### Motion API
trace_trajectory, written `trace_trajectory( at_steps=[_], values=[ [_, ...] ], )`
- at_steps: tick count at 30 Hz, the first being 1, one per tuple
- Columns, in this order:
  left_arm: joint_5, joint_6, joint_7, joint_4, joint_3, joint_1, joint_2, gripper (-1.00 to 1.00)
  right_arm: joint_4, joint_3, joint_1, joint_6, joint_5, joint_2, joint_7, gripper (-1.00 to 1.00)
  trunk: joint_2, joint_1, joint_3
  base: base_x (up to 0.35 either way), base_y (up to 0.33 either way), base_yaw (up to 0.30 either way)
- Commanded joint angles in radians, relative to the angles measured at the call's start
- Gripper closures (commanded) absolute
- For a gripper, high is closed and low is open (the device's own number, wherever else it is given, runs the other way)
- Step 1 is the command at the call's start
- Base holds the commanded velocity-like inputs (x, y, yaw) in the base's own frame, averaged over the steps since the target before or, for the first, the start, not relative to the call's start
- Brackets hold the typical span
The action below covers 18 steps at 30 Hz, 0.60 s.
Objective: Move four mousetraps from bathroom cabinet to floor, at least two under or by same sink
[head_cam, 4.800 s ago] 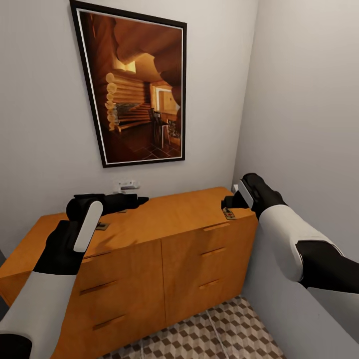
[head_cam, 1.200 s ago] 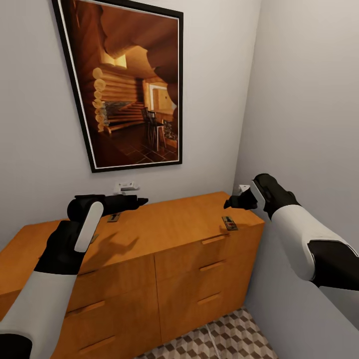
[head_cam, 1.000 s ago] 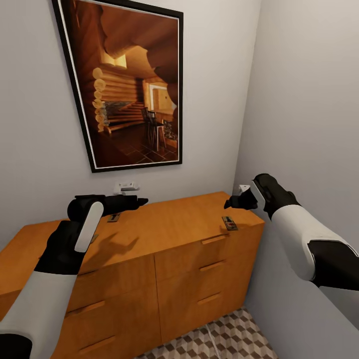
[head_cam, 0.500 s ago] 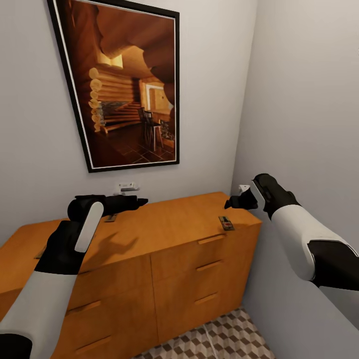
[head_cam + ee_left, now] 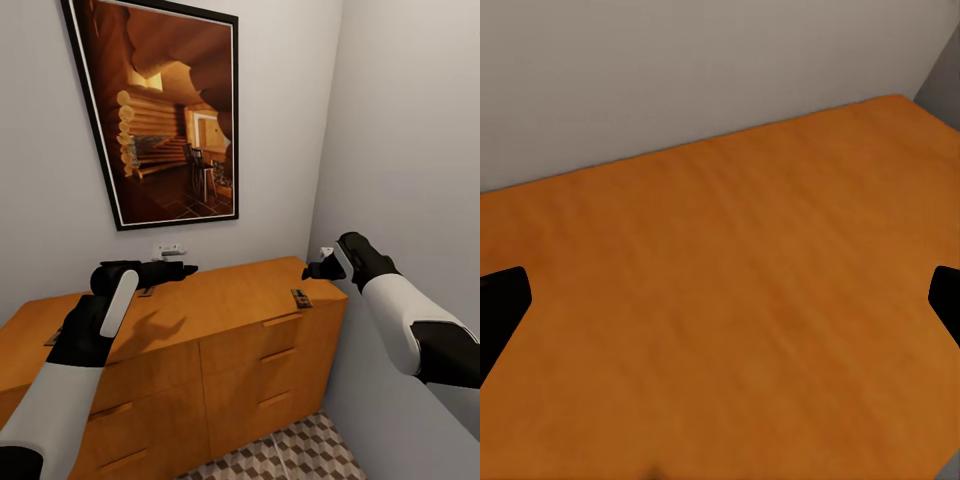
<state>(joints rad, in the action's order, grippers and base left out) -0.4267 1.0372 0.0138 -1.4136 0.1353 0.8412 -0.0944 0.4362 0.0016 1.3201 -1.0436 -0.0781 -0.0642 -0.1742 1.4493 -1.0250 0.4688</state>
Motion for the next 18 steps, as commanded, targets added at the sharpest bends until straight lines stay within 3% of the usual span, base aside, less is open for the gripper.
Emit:
trace_trajectory(
  at_steps=[1, 18],
  values=[
    [-0.001, 0.003, 0.001, -0.001, 0.001, 0.001, -0.001, -1.0, 0.001, 0.0, 0.001, -0.004, -0.008, 0.0, -0.008, -1.0, 0.001, 0.0, 0.001, 0.0, -0.004, 0.0],
    [-0.001, 0.003, 0.001, 0.0, 0.001, 0.001, -0.001, -1.0, 0.001, -0.007, 0.001, -0.002, -0.013, 0.006, -0.007, -1.0, 0.001, 0.0, 0.001, 0.0, -0.001, 0.0]
  ],
)
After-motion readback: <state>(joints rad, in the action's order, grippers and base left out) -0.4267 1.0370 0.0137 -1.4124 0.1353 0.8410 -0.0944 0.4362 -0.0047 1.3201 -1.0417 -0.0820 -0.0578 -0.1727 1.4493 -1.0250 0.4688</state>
